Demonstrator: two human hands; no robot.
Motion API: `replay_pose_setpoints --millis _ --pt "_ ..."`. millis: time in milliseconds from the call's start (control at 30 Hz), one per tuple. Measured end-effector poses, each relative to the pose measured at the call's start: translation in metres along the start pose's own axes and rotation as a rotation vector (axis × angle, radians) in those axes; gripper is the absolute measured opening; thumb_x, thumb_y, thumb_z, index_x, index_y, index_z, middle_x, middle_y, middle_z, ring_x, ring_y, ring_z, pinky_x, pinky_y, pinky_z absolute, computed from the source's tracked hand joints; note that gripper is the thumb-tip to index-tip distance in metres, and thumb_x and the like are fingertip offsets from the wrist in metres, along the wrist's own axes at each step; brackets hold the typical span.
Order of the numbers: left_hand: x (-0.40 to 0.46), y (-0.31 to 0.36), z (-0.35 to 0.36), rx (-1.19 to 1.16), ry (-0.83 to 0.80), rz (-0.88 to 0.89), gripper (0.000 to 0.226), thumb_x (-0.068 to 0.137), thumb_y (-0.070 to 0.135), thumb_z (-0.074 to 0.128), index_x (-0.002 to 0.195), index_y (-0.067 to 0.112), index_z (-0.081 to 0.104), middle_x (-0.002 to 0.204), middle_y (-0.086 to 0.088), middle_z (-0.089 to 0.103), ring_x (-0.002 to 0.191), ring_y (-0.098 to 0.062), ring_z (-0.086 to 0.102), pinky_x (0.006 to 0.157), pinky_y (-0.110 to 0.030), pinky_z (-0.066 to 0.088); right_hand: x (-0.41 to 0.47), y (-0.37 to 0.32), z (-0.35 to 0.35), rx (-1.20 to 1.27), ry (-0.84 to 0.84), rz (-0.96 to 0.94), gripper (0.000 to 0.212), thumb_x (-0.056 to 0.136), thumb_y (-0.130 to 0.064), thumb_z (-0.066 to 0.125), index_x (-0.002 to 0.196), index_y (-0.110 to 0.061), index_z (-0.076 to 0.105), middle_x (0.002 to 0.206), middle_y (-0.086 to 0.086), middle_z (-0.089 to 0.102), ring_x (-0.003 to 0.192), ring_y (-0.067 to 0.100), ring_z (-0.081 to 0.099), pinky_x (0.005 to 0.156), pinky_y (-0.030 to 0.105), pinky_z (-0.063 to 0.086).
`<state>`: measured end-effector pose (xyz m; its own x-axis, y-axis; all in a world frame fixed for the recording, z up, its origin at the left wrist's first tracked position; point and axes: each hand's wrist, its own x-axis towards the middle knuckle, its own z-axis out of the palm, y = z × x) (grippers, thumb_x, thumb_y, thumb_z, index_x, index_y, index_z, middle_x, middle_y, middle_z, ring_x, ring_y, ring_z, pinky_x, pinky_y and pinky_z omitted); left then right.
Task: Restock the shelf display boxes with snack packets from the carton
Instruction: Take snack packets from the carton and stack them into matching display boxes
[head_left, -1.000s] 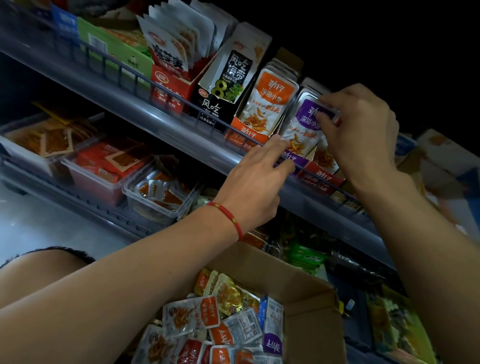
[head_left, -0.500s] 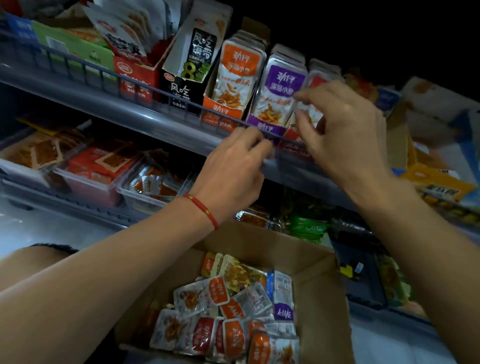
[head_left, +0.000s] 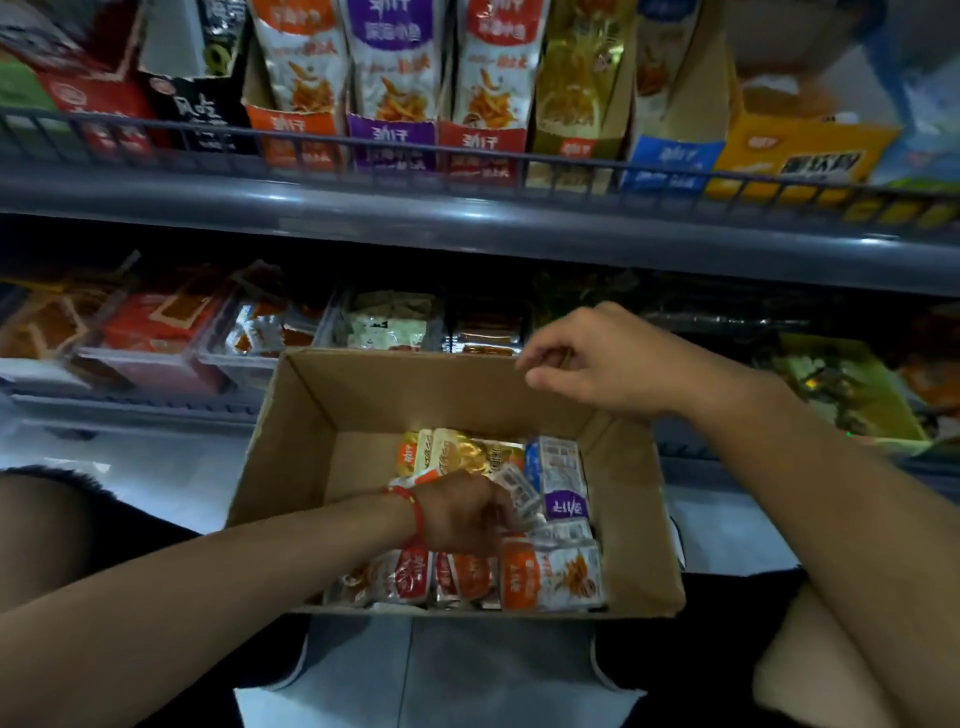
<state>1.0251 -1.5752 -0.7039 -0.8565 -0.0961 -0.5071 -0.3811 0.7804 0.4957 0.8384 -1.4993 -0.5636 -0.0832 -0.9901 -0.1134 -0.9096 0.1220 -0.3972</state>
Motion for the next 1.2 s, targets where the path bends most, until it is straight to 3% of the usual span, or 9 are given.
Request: replay_pose_setpoints --millis 133,300,500,633,733,833,1000,1100,1200 --pt "0.024 0.013 0.024 0.114 -0.028 0.054 0.038 0.088 0.039 0.073 0.118 0.017 0.064 0.114 -0.004 0.069 0.101 -0.021 0.064 0.079 -0.026 0.047 0.0 0.002 -0.003 0.026 0.002 -0.01 0.022 0.098 -0.035 0.065 0.118 -0.029 0.073 0.105 -0.009 0.072 0.086 -0.006 0.06 0.07 0.011 0.043" --pt "0.038 0.017 0.027 0.134 -0.047 0.035 0.025 0.088 0.02 0.071 0.111 0.015 0.065 0.113 -0.005 0.067 0.101 -0.021 0.062 0.081 -0.027 0.049 -0.002 0.002 -0.009 0.036 0.011 -0.035 0.023 0.1 -0.033 0.062 0.119 -0.026 0.073 0.111 -0.01 0.07 0.091 -0.003 0.059 0.075 0.013 0.046" --pt "0.005 0.016 -0.044 -0.397 0.128 0.002 0.013 0.093 0.006 0.068 0.106 0.005 0.068 0.086 0.012 0.069 0.076 0.005 0.067 0.066 -0.011 0.05 -0.007 0.008 -0.007 0.02 -0.164 0.023 0.021 0.094 -0.031 0.07 0.115 -0.027 0.073 0.109 -0.01 0.072 0.099 0.004 0.065 0.09 0.029 0.055" --pt "-0.02 0.012 -0.101 -0.616 0.466 0.082 0.008 0.092 0.006 0.068 0.098 0.011 0.07 0.088 -0.006 0.075 0.078 -0.013 0.071 0.071 -0.026 0.056 -0.006 0.009 0.002 0.124 -0.406 0.062 0.025 0.091 -0.038 0.073 0.114 -0.027 0.071 0.104 -0.009 0.076 0.09 0.005 0.07 0.083 0.027 0.055" --pt "-0.032 0.02 -0.126 -0.738 0.637 0.122 0.011 0.092 0.004 0.066 0.101 0.009 0.07 0.091 -0.011 0.075 0.081 -0.016 0.071 0.07 -0.025 0.057 0.0 0.006 0.006 0.371 -0.276 0.081 0.03 0.089 -0.032 0.077 0.116 -0.023 0.069 0.106 -0.009 0.077 0.094 0.006 0.073 0.092 0.037 0.058" --pt "-0.042 0.025 -0.134 -0.924 0.758 0.115 0.016 0.091 0.011 0.068 0.106 0.007 0.07 0.094 -0.011 0.076 0.086 -0.021 0.072 0.075 -0.034 0.06 0.005 0.001 0.004 0.521 -0.122 0.109 0.025 0.09 -0.025 0.077 0.113 -0.023 0.07 0.103 -0.01 0.078 0.091 0.003 0.074 0.09 0.035 0.06" --pt "-0.056 0.022 -0.134 -1.184 0.662 0.054 0.031 0.086 0.006 0.073 0.115 0.0 0.063 0.101 -0.014 0.077 0.093 -0.027 0.075 0.077 -0.038 0.062 0.007 -0.007 0.002 0.646 0.026 0.152 0.024 0.09 -0.02 0.075 0.113 -0.019 0.07 0.101 -0.006 0.079 0.09 0.006 0.075 0.083 0.03 0.062" --pt "-0.064 0.018 -0.135 -1.111 0.713 0.074 0.019 0.09 0.005 0.07 0.108 0.003 0.064 0.098 -0.012 0.077 0.092 -0.025 0.075 0.077 -0.038 0.061 0.009 -0.02 0.003 0.726 0.048 0.155 0.023 0.09 -0.018 0.075 0.112 -0.021 0.069 0.097 -0.008 0.079 0.089 0.006 0.075 0.075 0.023 0.061" --pt "-0.075 0.011 -0.143 -0.913 0.845 0.115 0.012 0.092 0.007 0.069 0.103 0.009 0.064 0.092 -0.009 0.076 0.086 -0.019 0.076 0.071 -0.033 0.062 0.011 -0.033 0.004 0.675 0.147 0.133 0.035 0.088 -0.032 0.073 0.121 -0.022 0.065 0.102 -0.006 0.077 0.09 0.008 0.075 0.076 0.031 0.063"
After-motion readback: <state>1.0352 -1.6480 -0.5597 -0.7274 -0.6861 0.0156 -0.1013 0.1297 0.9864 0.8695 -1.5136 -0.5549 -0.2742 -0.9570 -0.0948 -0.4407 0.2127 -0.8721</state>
